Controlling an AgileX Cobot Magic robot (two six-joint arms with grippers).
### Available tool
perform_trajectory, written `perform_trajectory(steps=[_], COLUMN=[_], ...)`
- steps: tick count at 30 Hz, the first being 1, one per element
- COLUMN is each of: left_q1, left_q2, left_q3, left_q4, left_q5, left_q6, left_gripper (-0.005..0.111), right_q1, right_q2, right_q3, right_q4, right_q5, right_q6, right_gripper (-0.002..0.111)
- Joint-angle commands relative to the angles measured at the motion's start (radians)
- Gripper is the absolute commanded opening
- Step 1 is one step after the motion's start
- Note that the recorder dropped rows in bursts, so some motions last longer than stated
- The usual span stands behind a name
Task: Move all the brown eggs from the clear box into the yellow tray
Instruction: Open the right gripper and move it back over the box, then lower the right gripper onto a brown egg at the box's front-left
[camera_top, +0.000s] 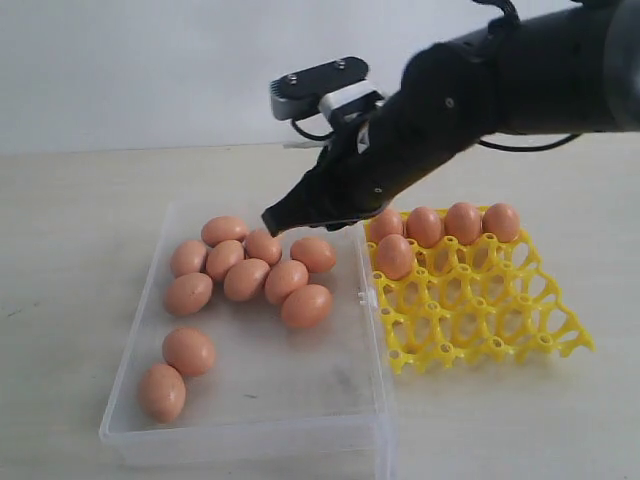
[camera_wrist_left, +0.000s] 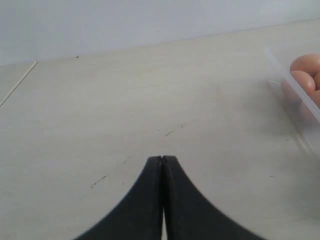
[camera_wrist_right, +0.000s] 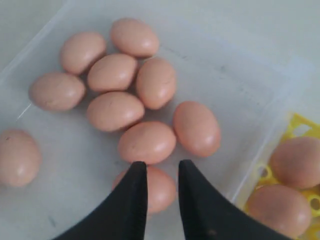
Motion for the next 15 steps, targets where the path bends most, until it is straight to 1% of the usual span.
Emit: perform_trajectory(steps=[1, 2, 4, 9, 11, 12, 15], left_q1=[0.002, 0.002, 0.002, 0.002, 0.002, 0.002, 0.002], left_q2=[-0.006, -0.006, -0.006, -0.006, -0.006, -0.006, -0.006], left_q3=[-0.004, -0.004, -0.004, -0.004, -0.004, -0.004, -0.004], left_q4=[-0.001, -0.001, -0.001, -0.001, -0.001, -0.001, -0.001], left_q5=[-0.006, -0.006, -0.006, -0.006, -0.006, -0.006, -0.006], left_q6=[-0.005, -0.005, -0.005, -0.005, -0.005, -0.005, -0.005], left_gripper=[0.0, 0.0, 0.0, 0.0, 0.0, 0.0, 0.0], right_q1=[0.046, 0.056, 0.068, 0.112, 0.139, 0.155, 0.17], right_q2=[0.078, 0.109, 0.149, 0.303, 0.358, 0.387, 0.417], right_q3=[-0.153, -0.197, -0.248, -0.417, -0.47, -0.507, -0.562], right_q4=[0.073, 0.088, 0.09, 0.065, 0.065, 0.065, 0.066], right_q5=[0.286, 0.343, 0.385, 0.417, 0.418, 0.418, 0.419], right_q6=[-0.121, -0.142, -0.152, -0.183, -0.199, -0.216, -0.216], right_gripper=[0.022, 0.022, 0.022, 0.024, 0.029, 0.036, 0.049])
